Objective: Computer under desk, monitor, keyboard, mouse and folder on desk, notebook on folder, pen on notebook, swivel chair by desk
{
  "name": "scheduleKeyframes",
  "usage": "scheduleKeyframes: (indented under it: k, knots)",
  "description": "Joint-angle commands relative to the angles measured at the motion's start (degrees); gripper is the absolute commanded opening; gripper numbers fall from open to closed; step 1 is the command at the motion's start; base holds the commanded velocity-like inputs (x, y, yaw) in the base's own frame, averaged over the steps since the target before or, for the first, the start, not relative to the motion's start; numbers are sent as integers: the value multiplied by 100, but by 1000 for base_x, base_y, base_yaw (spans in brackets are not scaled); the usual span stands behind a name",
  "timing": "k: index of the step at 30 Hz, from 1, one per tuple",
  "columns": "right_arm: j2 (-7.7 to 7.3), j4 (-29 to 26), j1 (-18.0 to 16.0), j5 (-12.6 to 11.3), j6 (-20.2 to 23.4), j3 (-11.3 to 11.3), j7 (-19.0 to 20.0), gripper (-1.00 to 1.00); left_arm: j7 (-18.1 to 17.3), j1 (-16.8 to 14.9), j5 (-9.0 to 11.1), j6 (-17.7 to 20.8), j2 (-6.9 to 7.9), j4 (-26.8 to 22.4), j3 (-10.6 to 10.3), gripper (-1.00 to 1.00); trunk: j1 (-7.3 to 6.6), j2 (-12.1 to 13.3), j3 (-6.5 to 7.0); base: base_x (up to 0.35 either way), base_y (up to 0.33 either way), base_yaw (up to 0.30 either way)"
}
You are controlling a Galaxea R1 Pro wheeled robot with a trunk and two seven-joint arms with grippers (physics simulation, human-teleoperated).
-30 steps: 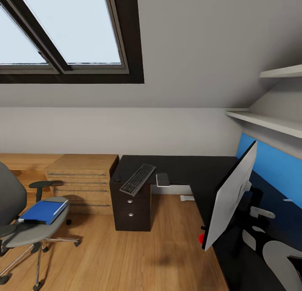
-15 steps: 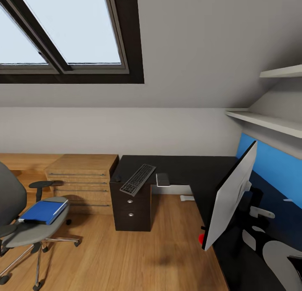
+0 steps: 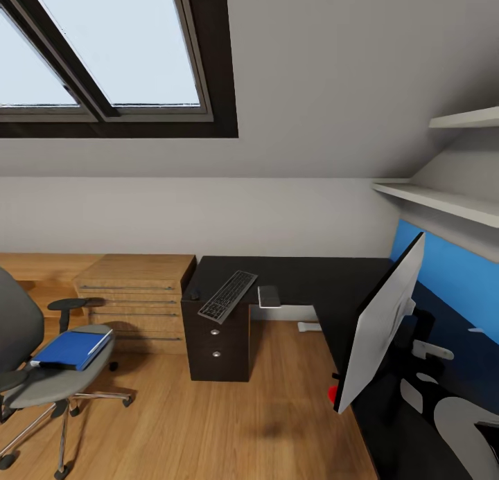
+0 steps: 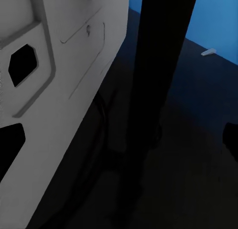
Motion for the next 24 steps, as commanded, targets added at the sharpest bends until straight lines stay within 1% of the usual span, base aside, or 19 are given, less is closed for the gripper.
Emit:
scheduleKeyframes:
  k: [1,10,17,24]
  knots:
    - [1,5,-2,-8,-27,-43,15,100,36,-4,53,-27,4,4,-49,100,2,-4,-2,0,0,0]
    - [8,7,-2,-4,-34,-43,15,100,36,-4,53,-27,3,4,-52,100,2,-4,10,0,0,-130]
    - [9,12,-2,0,-169,-43,15,100,36,-4,53,-27,1,4,-55,100,2,-4,11,0,0,-24]
    - [12,12,-2,1,-181,-43,15,100,36,-4,53,-27,2,4,-57,100,2,-4,11,0,0,-2]
